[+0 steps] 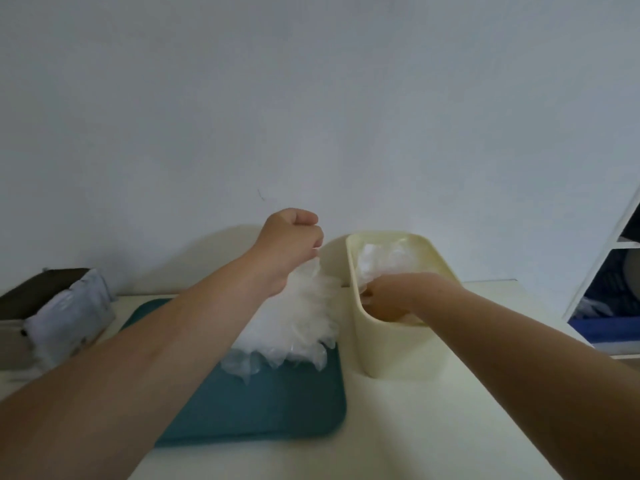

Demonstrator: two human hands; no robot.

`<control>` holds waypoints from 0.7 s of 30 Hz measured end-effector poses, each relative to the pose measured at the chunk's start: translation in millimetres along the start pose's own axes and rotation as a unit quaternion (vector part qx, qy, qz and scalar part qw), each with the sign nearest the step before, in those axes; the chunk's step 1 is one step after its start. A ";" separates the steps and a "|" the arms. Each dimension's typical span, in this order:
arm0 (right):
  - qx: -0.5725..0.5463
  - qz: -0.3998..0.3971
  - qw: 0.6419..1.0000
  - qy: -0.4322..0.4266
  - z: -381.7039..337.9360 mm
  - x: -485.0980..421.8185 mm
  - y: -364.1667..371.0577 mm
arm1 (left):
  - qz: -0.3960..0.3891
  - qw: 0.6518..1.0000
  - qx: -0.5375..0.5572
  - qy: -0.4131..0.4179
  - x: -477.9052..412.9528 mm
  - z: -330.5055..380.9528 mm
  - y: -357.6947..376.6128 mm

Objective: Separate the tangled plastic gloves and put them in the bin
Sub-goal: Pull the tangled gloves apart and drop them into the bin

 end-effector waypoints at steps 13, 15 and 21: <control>-0.179 0.270 0.941 -0.099 -97.2 74.3 -60.9 | -0.012 0.874 -0.486 -0.009 59.6 -96.2 -97.9; -0.273 0.245 0.916 -0.163 -124.2 60.6 -48.8 | -0.020 0.879 -0.476 -0.024 61.5 -109.0 -104.1; -0.360 0.186 0.903 -0.146 -155.4 5.6 -0.8 | -0.013 0.903 -0.429 -0.024 59.3 -129.5 -117.3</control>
Point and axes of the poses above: each hand's wrist, its own x-axis away from the middle knuckle, its own y-axis out of the palm, z = x × y, the point moved 1 cm from there along -x, towards the middle knuckle, and after that the axes turned 4 degrees about -z, right-handed, at the moved point
